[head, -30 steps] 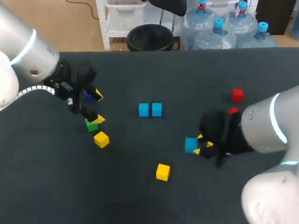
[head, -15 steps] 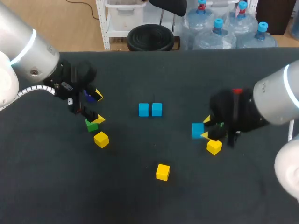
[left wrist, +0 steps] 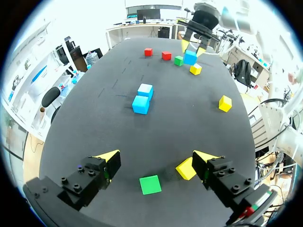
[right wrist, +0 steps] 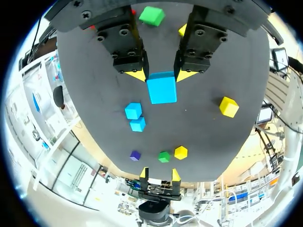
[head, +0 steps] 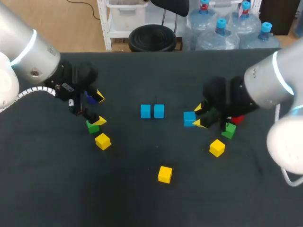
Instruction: Place the blue cubes, place green cubes on the blue cubes, place the yellow cubes on the green cubes, then place the red cubes on the yellow cubes, and place purple cube on the red cubes.
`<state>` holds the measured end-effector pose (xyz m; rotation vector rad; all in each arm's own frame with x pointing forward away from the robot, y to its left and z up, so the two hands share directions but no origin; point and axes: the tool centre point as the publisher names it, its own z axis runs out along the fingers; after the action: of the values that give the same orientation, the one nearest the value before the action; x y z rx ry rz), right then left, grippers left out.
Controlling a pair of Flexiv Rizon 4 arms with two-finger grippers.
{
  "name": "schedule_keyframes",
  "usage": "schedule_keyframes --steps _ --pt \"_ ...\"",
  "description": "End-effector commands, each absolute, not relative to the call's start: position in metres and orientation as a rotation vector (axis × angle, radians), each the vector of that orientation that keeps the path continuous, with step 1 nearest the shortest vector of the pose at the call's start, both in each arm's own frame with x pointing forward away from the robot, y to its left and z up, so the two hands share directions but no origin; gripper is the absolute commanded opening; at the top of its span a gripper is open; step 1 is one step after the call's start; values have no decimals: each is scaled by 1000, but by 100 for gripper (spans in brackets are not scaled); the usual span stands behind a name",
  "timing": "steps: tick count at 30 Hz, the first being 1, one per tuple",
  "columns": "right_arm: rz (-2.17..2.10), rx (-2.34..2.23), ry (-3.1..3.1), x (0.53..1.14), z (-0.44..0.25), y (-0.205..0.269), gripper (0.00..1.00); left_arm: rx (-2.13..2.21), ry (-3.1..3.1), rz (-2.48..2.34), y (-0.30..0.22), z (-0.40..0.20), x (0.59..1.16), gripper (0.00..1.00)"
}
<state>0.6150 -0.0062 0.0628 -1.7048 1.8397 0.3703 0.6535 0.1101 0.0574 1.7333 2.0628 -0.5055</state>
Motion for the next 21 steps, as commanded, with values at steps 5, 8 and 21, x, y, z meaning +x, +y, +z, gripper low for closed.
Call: schedule_keyframes --steps 5,8,21 --pt "652 -1938 1847 649 53 3 0 1734 2057 -508 111 57 654 100" --pt "641 -1931 1859 657 50 5 0 1734 2057 -508 111 57 654 100" --pt "594 -1919 1898 685 28 16 0 1734 2057 -508 111 57 654 100"
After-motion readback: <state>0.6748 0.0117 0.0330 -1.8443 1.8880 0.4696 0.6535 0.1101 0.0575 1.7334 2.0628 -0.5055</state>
